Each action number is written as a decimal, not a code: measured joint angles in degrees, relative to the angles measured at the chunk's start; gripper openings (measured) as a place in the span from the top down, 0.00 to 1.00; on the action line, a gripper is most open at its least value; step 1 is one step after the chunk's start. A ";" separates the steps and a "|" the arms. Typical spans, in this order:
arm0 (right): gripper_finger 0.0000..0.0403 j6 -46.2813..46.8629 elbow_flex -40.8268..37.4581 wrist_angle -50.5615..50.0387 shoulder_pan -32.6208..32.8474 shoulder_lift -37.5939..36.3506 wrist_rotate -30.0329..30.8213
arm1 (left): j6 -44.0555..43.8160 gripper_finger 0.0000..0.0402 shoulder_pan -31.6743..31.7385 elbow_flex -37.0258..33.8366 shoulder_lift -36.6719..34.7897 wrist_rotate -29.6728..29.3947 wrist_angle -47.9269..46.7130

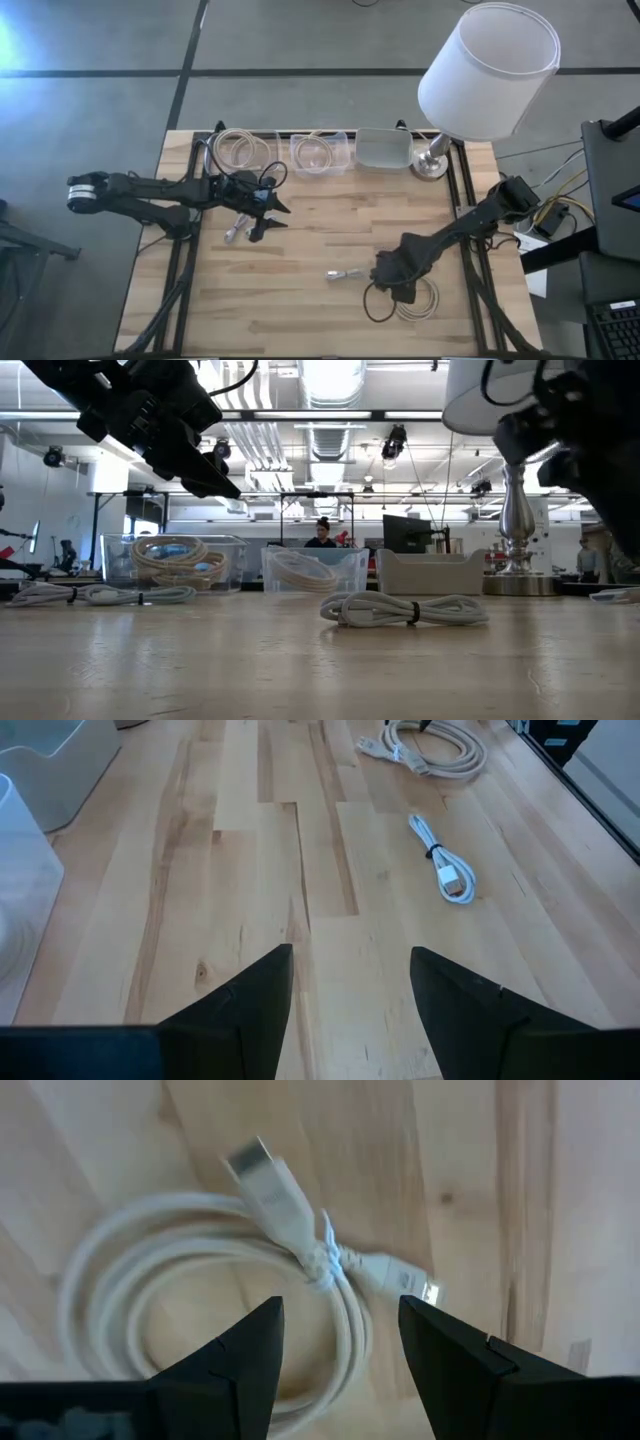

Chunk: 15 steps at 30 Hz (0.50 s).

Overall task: Pick & Place USB Port
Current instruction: Put the brown HDMI cable into the right transparent bin

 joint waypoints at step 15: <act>0.56 0.25 -10.66 10.53 1.66 -0.18 2.17 | 0.02 0.49 -0.04 0.00 0.00 -0.02 0.03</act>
